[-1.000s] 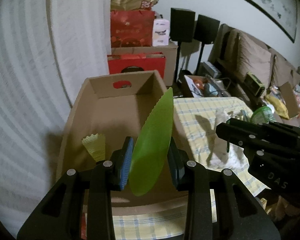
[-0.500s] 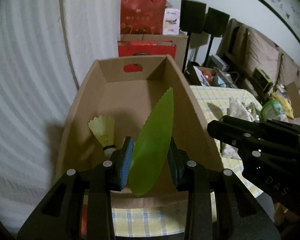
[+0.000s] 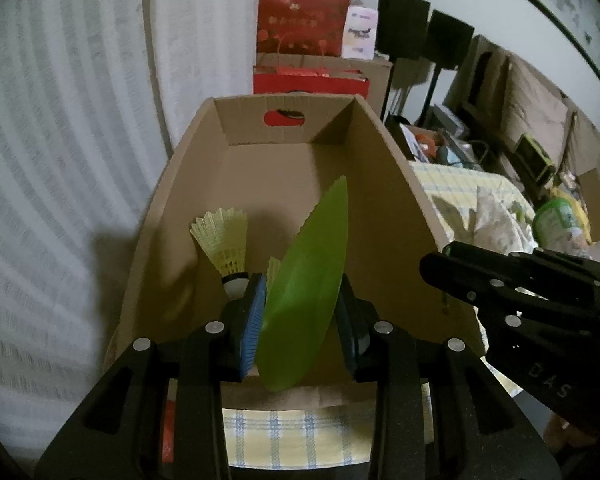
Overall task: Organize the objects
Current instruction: 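Carry the paddle and carabiner with both grippers over the box, then lower the paddle and carabiner into the box and open both grippers, then withdraw both grippers from the box back toward the table items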
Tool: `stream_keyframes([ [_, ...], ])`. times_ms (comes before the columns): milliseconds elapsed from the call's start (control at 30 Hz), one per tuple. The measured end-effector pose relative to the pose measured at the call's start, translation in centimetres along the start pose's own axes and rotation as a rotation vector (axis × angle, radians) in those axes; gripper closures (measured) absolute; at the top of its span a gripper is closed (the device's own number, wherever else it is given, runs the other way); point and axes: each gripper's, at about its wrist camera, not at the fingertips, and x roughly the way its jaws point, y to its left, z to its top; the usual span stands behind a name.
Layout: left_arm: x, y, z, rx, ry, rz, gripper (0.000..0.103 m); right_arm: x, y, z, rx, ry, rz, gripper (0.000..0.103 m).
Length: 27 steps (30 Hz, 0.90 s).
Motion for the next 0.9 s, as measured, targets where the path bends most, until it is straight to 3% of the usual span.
stream_keyframes([
  [133, 0.3, 0.3, -0.2, -0.01, 0.008, 0.0, 0.056, 0.1, -0.4, -0.3, 0.01, 0.005, -0.011, 0.076],
  [200, 0.3, 0.4, -0.4, -0.017, 0.008, -0.004, 0.055, 0.0, -0.7, -0.3, 0.015, 0.004, -0.016, 0.07],
  [500, -0.2, 0.4, -0.3, -0.028, -0.008, -0.005, 0.051, -2.1, -1.7, -0.2, 0.03, -0.034, -0.028, 0.062],
  [667, -0.9, 0.2, -0.1, -0.039, -0.029, 0.001, 0.036, -3.1, -2.3, -0.2, 0.031, -0.058, -0.061, 0.05],
  [900, -1.9, -0.3, 0.1, -0.033, -0.075, 0.016, 0.025, -5.0, -4.0, -0.6, 0.028, -0.1, -0.145, 0.037],
])
